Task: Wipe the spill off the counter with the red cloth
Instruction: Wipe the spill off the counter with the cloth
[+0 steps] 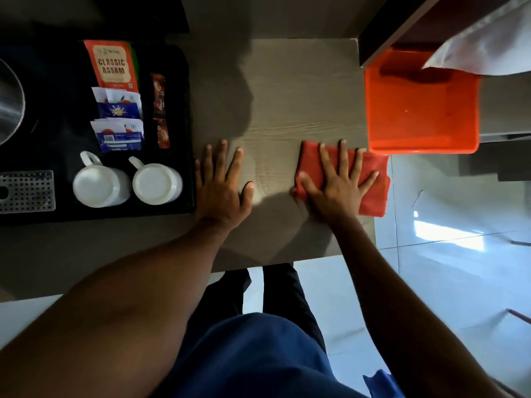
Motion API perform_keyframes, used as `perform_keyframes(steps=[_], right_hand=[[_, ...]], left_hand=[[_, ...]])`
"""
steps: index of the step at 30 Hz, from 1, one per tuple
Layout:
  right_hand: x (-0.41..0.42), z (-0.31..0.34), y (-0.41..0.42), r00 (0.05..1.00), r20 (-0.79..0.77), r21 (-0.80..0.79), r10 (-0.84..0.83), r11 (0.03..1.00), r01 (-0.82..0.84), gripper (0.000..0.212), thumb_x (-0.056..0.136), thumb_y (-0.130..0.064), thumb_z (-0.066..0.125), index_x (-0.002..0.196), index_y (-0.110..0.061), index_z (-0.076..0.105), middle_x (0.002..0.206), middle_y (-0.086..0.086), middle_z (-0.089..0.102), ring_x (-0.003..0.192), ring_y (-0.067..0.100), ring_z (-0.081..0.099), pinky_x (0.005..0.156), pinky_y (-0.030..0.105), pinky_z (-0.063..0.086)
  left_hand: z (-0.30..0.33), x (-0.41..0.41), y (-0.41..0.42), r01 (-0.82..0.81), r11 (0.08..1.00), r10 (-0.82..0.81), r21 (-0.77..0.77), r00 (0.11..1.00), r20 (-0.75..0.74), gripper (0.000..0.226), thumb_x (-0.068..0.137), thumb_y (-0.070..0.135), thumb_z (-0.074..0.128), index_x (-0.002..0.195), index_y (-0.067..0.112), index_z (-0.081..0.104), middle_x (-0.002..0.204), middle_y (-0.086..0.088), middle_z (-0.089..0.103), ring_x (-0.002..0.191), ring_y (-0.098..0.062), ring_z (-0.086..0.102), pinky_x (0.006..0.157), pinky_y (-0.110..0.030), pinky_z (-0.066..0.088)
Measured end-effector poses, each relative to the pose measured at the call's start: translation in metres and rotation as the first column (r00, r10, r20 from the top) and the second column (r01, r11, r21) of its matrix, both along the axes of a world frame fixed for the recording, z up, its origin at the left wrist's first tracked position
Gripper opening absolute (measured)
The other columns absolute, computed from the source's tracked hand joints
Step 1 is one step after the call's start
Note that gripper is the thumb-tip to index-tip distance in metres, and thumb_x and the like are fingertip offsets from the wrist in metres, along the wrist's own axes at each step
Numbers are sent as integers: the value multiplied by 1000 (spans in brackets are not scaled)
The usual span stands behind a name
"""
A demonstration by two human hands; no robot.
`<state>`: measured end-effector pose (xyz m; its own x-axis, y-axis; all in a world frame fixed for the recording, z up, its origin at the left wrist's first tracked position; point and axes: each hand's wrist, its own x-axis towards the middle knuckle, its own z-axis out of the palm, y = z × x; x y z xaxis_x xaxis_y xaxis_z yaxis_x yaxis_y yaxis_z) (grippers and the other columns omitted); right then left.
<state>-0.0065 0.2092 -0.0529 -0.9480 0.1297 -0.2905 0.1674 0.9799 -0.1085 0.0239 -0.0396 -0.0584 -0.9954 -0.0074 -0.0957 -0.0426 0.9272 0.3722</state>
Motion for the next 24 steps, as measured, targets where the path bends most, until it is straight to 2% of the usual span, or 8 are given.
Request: perform_keyframes(steps=[2,4,7,11,15,18,21,24], right_hand=[[-32,-3,-11,994,-16,-40,-113,993,112,84,84,-89,28,158,-52,14,174,-5,7,161,36,-2,116,79,-2],[-57,-5,-18,996,-23,-50,-91,995,90,83,85,-88,26,159,-51,14,174,-4,6,160,38,-4,116,79,-4],[-66,-3,-15,1000,-29,-45,5,999,-7,82,89,-86,24,160,-48,13,174,0,4,160,38,-2,116,78,-5],[-33,-5,13,981,-49,0,190,982,-191,74,95,-77,24,161,-45,14,174,2,8,160,37,6,118,78,6],[53,-4,33,981,-36,31,191,981,-190,74,93,-76,29,160,-46,18,174,3,13,159,39,10,116,78,12],[106,-2,5,988,-29,23,152,988,-152,75,91,-75,34,159,-47,21,173,5,15,159,43,10,115,79,11],[103,-3,-42,976,-55,-44,211,976,-213,70,93,-74,36,158,-49,26,172,5,19,158,44,11,115,79,4],[50,-5,-52,943,-104,-69,315,944,-323,68,92,-72,38,156,-49,30,172,2,20,159,41,12,116,79,4]], left_hand=[[1,1,1,-2,1000,2,-3,1000,5,74,93,52,40,157,15,38,168,-17,26,155,-43,18,125,-60,12],[3,1,1,-8,1000,8,5,1000,5,75,93,54,38,157,15,39,168,-17,26,155,-43,18,125,-59,12],[1,0,-1,4,1000,-4,-9,1000,31,76,91,51,46,159,18,34,169,-16,22,156,-42,15,126,-58,9],[-4,2,-4,37,996,-35,-76,999,26,75,93,49,50,159,18,33,169,-18,22,155,-44,16,125,-60,12],[-4,4,-1,38,994,-38,-103,999,9,74,95,49,46,160,17,31,169,-19,20,155,-44,14,125,-60,10],[-7,4,3,43,985,-42,-165,999,6,75,96,48,41,161,15,26,169,-21,17,155,-46,12,124,-63,8],[-13,5,3,48,981,-51,-190,999,-10,74,96,47,38,161,16,23,170,-21,16,155,-47,12,123,-65,9],[-15,7,4,39,977,-51,-208,997,-50,72,98,47,39,161,16,24,170,-20,17,155,-46,13,123,-63,8]])
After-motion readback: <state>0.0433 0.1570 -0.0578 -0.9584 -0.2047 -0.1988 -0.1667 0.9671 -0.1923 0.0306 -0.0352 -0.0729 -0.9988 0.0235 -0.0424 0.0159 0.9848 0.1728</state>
